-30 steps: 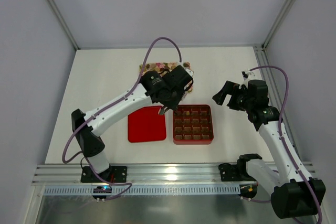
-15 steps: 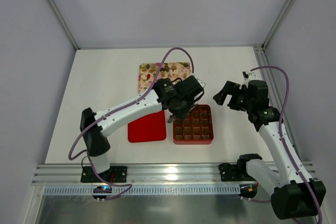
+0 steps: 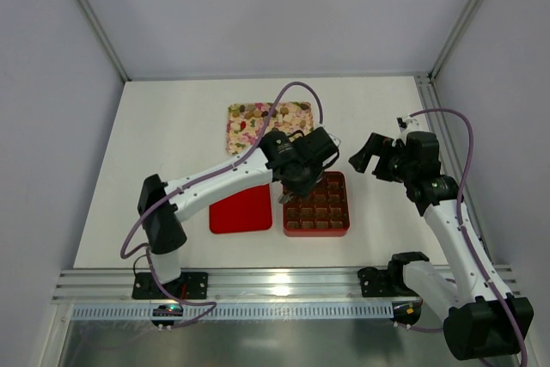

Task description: Pack the chocolate

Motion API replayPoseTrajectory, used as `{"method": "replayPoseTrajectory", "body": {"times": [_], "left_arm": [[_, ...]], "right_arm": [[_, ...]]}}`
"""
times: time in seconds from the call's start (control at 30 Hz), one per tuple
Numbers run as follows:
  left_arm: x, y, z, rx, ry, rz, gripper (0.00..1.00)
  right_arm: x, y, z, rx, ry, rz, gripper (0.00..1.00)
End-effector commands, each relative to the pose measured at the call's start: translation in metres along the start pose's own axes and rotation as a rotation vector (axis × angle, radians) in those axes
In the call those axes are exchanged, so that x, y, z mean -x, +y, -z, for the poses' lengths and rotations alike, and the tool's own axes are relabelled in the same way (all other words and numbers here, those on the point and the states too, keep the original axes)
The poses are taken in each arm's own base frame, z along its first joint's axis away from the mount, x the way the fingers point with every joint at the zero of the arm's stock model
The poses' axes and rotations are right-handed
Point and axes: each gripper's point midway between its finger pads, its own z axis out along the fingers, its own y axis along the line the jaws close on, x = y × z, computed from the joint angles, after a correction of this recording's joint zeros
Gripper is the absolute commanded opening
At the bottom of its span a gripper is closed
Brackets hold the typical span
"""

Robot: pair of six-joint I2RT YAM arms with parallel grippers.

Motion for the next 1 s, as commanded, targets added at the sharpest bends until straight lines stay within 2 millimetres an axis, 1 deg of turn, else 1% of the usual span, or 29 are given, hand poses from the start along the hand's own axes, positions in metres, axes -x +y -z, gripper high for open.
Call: {"method": "replayPoseTrajectory", "body": {"times": [0.0, 0.23, 0.27, 0.33, 0.5, 0.6, 0.7, 0.77, 0.8, 0.83, 0.87, 0.9, 0.93, 0.97], "left_arm": [[0.006, -0.007, -0.003, -0.018, -0.023, 0.01, 0.25], [0.007, -0.006, -0.003, -0.011, -0.026, 0.007, 0.31], [0.007, -0.006, -0.004, -0.01, -0.028, 0.008, 0.35], [0.008, -0.006, -0.003, -0.012, -0.032, 0.008, 0.38], [0.01, -0.005, -0.001, -0.009, -0.037, 0.006, 0.41], [0.012, -0.005, 0.003, -0.01, -0.049, 0.008, 0.4], [0.019, -0.005, 0.012, -0.018, -0.077, 0.011, 0.4], [0.028, -0.003, 0.022, -0.015, -0.117, 0.02, 0.41], [0.029, 0.0, 0.023, -0.002, -0.12, 0.02, 0.42], [0.035, 0.003, 0.03, 0.005, -0.14, 0.027, 0.43], [0.038, 0.014, 0.03, 0.035, -0.145, 0.05, 0.43], [0.04, 0.023, 0.032, 0.052, -0.145, 0.069, 0.43], [0.046, 0.029, 0.036, 0.058, -0.163, 0.087, 0.43], [0.051, 0.044, 0.035, 0.078, -0.169, 0.122, 0.43]], "right_arm": [[0.01, 0.004, 0.004, 0.011, -0.038, 0.023, 1.0], [0.009, 0.004, 0.005, 0.01, -0.039, 0.019, 1.0], [0.009, 0.004, 0.004, 0.011, -0.037, 0.019, 1.0], [0.009, 0.004, 0.005, 0.012, -0.038, 0.02, 1.0], [0.009, 0.004, 0.005, 0.012, -0.038, 0.018, 1.0], [0.01, 0.004, 0.006, 0.012, -0.041, 0.018, 1.0], [0.011, 0.005, 0.006, 0.011, -0.043, 0.019, 1.0], [0.012, 0.006, 0.007, 0.014, -0.046, 0.02, 1.0], [0.013, 0.006, 0.007, 0.013, -0.049, 0.018, 1.0], [0.014, 0.006, 0.007, 0.014, -0.052, 0.021, 1.0], [0.013, 0.006, 0.007, 0.015, -0.048, 0.021, 1.0], [0.013, 0.007, 0.007, 0.016, -0.046, 0.021, 1.0], [0.013, 0.008, 0.007, 0.02, -0.047, 0.02, 1.0], [0.013, 0.007, 0.007, 0.02, -0.047, 0.018, 1.0]]}}
